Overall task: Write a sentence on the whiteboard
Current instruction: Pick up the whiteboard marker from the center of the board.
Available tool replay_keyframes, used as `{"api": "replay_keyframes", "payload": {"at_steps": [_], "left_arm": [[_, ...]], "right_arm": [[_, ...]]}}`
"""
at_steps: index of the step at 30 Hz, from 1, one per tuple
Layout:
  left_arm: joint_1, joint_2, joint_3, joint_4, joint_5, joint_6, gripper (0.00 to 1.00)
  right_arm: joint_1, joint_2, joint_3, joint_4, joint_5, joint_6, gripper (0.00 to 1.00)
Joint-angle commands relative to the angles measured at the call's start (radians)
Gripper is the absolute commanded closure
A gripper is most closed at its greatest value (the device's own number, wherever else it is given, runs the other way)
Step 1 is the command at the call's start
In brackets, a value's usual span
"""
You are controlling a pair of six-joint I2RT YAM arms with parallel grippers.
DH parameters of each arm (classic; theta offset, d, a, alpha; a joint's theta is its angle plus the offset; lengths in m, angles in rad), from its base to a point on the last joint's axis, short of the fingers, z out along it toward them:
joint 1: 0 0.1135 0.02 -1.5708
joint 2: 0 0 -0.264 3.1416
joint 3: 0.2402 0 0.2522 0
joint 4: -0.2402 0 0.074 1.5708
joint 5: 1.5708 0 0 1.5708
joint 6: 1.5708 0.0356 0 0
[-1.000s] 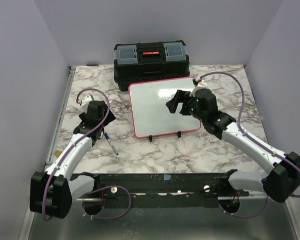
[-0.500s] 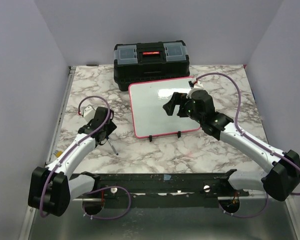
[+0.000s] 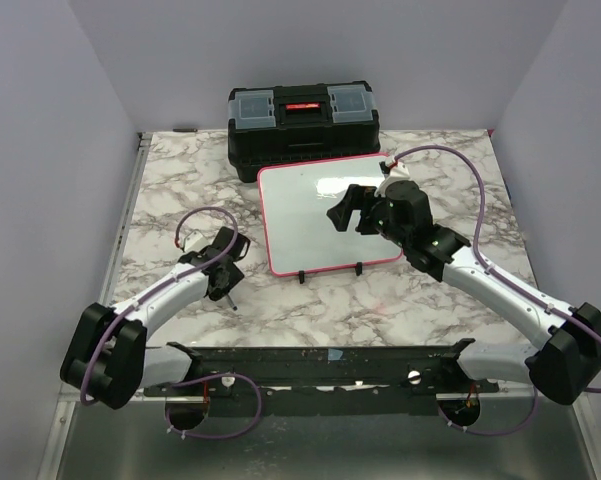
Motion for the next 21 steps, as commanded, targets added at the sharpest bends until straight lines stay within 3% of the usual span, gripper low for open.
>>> {"api": "replay_keyframes", "payload": {"at_steps": [1, 7, 11, 13, 21], "left_arm": [[-0.033, 0.077, 0.012, -0.034, 0.008, -0.054, 0.55], [-0.06, 0.099, 0.032, -0.071, -0.009, -0.069, 0.48], [-0.098, 0.115, 0.047, -0.073, -0.01, -0.085, 0.5], [-0.108, 0.136, 0.068, -0.077, -0.013, -0.083, 0.57], [-0.12, 0.254, 0.186, -0.089, -0.045, -0.007, 0.99]], "right_arm": [[0.008, -0.016, -0.014, -0.019, 0.015, -0.016, 0.02], [0.009, -0.005, -0.017, -0.018, 0.019, -0.026, 0.01], [0.009, 0.0, -0.017, -0.015, 0.022, -0.03, 0.01], [0.009, 0.003, -0.016, -0.011, 0.022, -0.034, 0.01], [0.009, -0.005, -0.025, -0.019, 0.036, -0.048, 0.01]]}}
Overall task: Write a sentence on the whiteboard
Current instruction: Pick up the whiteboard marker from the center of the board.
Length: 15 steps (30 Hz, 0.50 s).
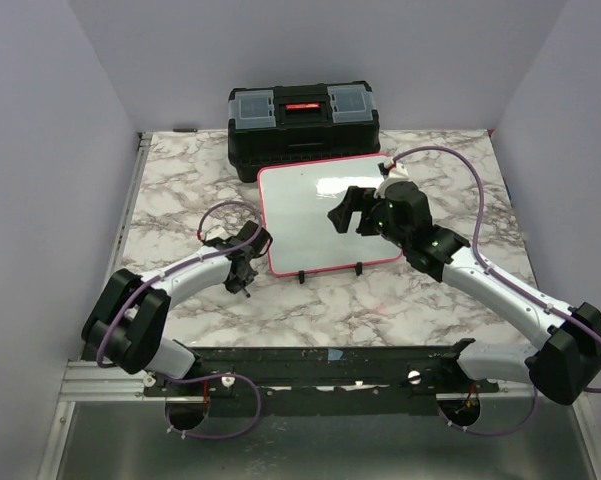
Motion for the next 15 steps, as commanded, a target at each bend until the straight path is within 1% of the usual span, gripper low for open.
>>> {"api": "replay_keyframes", "payload": {"at_steps": [1, 3, 6, 8, 10, 13, 15], "left_arm": [[-0.009, 0.056, 0.077, -0.025, -0.036, 0.039, 1.0], [-0.012, 0.053, 0.073, -0.019, -0.03, 0.041, 1.0], [-0.012, 0.01, 0.041, 0.001, -0.023, 0.035, 1.0], [-0.012, -0.037, 0.027, -0.007, -0.023, 0.022, 1.0], [-0.012, -0.099, 0.022, -0.016, -0.025, 0.011, 1.0], [-0.012, -0.207, 0.023, -0.024, -0.025, -0.002, 1.0], [-0.012, -0.273, 0.028, -0.022, -0.023, -0.009, 1.0]], "right_arm": [[0.009, -0.008, -0.018, -0.024, 0.036, -0.025, 0.01], [0.008, -0.015, -0.018, -0.033, 0.032, -0.03, 0.01], [0.009, -0.033, -0.027, -0.03, 0.003, -0.036, 0.01], [0.009, -0.047, -0.037, -0.01, -0.058, -0.04, 0.01], [0.008, -0.071, -0.059, 0.036, -0.15, -0.04, 0.01], [0.01, -0.1, -0.095, 0.103, -0.159, 0.025, 0.0], [0.011, -0.1, -0.103, 0.144, -0.203, 0.03, 0.02]]}}
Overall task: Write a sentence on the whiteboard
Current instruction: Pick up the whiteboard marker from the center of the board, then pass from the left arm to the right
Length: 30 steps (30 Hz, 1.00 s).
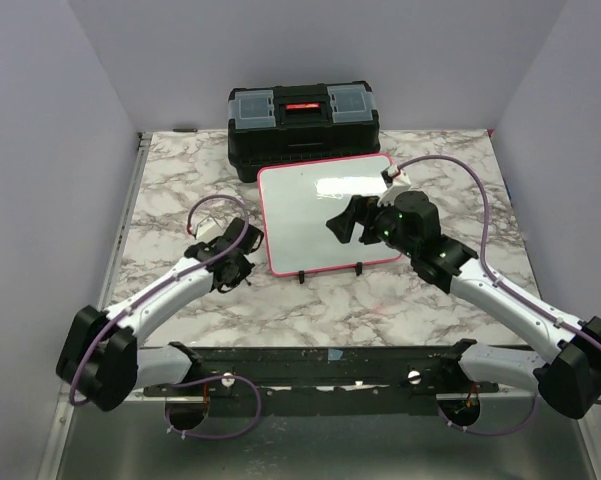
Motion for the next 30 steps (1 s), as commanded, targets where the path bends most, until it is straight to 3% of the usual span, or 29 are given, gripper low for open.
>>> {"api": "replay_keyframes", "payload": {"at_steps": [1, 11, 22, 30], "left_arm": [[-0.006, -0.165, 0.01, -0.006, -0.016, -0.028, 1.0], [-0.009, -0.388, -0.001, 0.195, 0.076, -0.029, 1.0], [-0.022, -0.435, -0.058, 0.458, 0.203, 0.044, 1.0], [-0.039, -0.472, -0.094, 0.547, 0.237, 0.076, 1.0]], "right_arm": [[0.014, -0.021, -0.028, 0.122, -0.129, 0.033, 0.02], [0.118, 0.06, 0.016, 0.219, -0.223, 0.033, 0.08], [0.161, 0.228, 0.086, 0.265, -0.328, 0.074, 0.19], [0.183, 0.304, 0.12, 0.296, -0.339, 0.082, 0.25]]}}
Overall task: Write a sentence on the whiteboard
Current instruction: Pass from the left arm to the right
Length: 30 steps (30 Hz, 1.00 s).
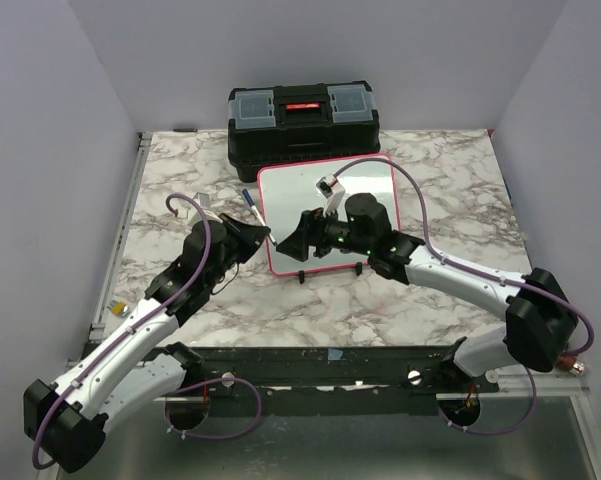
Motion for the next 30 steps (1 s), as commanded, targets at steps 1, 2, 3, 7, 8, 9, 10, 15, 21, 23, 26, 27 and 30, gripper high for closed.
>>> {"api": "replay_keyframes", "payload": {"at_steps": [1, 2, 3, 7, 8, 9, 10, 15, 21, 23, 26, 27, 30], "left_arm": [[-0.007, -0.033, -0.021, 0.098, 0.05, 0.041, 1.0], [-0.007, -0.037, -0.025, 0.106, 0.055, 0.045, 1.0], [-0.007, -0.039, -0.028, 0.111, 0.057, 0.046, 1.0], [-0.007, -0.055, -0.051, 0.138, 0.063, 0.047, 1.0], [-0.008, -0.058, -0.055, 0.143, 0.065, 0.049, 1.0], [-0.007, -0.06, -0.056, 0.145, 0.066, 0.05, 1.0], [-0.008, -0.061, -0.056, 0.144, 0.066, 0.05, 1.0], [-0.008, -0.074, -0.062, 0.146, 0.078, 0.058, 1.0], [-0.008, -0.091, -0.09, 0.174, 0.087, 0.068, 1.0], [-0.008, -0.092, -0.094, 0.176, 0.089, 0.071, 1.0], [-0.008, -0.094, -0.096, 0.173, 0.089, 0.075, 1.0], [-0.008, -0.095, -0.097, 0.171, 0.089, 0.077, 1.0], [-0.008, -0.102, -0.103, 0.171, 0.085, 0.081, 1.0]], "right_arm": [[0.014, 0.037, 0.047, 0.05, -0.03, 0.012, 0.26], [0.014, 0.044, 0.052, 0.053, -0.03, 0.013, 0.26], [0.014, 0.052, 0.056, 0.053, -0.03, 0.014, 0.27], [0.017, 0.075, 0.072, 0.06, -0.027, 0.021, 0.31], [0.017, 0.08, 0.076, 0.06, -0.026, 0.022, 0.32], [0.017, 0.088, 0.082, 0.059, -0.025, 0.022, 0.33], [0.017, 0.093, 0.088, 0.059, -0.024, 0.022, 0.35], [0.019, 0.117, 0.111, 0.056, -0.016, 0.027, 0.46], [0.023, 0.141, 0.132, 0.038, -0.007, 0.03, 0.66], [0.026, 0.143, 0.127, 0.042, 0.003, 0.033, 0.74], [0.028, 0.141, 0.121, 0.051, 0.004, 0.032, 0.93], [0.028, 0.14, 0.119, 0.054, 0.005, 0.032, 0.99], [0.032, 0.139, 0.116, 0.057, 0.003, 0.027, 0.99]]}}
